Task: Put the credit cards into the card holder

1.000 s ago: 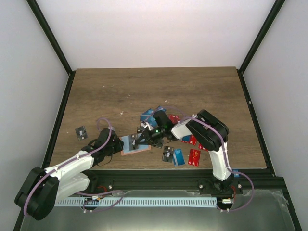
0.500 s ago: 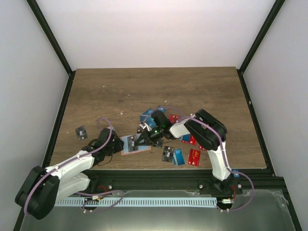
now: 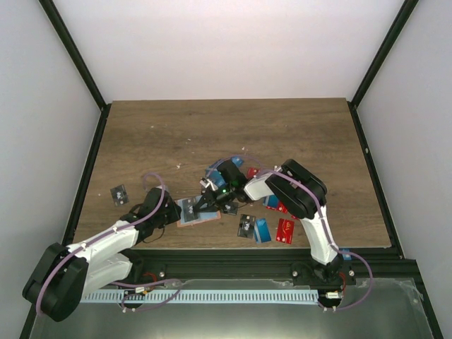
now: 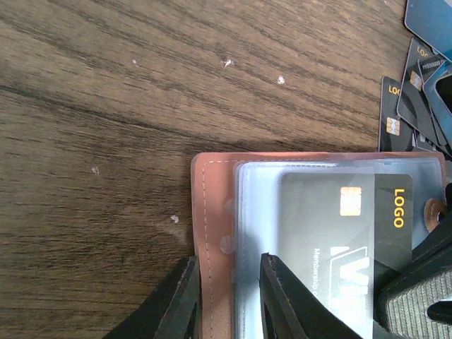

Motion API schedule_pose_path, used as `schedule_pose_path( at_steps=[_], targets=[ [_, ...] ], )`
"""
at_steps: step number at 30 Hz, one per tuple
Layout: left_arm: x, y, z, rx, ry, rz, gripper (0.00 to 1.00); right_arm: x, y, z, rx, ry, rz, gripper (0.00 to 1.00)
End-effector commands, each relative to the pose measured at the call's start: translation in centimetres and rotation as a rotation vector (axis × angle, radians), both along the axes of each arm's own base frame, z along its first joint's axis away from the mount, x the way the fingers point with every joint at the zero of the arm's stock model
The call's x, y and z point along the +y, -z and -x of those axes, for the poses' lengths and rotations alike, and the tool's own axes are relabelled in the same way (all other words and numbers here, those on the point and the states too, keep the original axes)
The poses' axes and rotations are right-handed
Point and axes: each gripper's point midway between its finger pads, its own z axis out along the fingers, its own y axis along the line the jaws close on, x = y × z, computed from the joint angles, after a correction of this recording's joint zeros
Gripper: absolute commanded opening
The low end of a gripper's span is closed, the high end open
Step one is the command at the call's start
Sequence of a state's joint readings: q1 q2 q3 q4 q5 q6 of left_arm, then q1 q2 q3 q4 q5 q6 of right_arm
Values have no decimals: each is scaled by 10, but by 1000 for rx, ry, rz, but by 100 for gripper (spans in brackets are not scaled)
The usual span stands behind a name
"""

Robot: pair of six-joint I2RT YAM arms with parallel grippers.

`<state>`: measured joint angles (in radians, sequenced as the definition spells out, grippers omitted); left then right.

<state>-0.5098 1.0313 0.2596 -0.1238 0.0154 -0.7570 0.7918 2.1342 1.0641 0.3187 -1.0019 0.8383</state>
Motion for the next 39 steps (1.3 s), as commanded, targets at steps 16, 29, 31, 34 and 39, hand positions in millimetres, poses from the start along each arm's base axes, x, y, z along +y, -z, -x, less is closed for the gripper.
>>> schedule_pose_path(
  at_steps=[16, 29, 31, 34, 39],
  targets=[
    [-3, 1, 6, -2, 30, 14, 26, 22, 18, 21, 14, -85, 35, 1],
    [-15, -1, 6, -9, 90, 54, 30, 33, 19, 22, -14, -96, 72, 6],
    [-14, 0, 6, -5, 92, 49, 30, 33, 16, 22, -22, -99, 69, 7],
    [-14, 2, 6, -1, 93, 41, 30, 32, 10, 22, -41, -102, 73, 12],
    [-10, 6, 6, 17, 80, 16, 29, 30, -7, 20, -85, -99, 71, 23]
  ],
)
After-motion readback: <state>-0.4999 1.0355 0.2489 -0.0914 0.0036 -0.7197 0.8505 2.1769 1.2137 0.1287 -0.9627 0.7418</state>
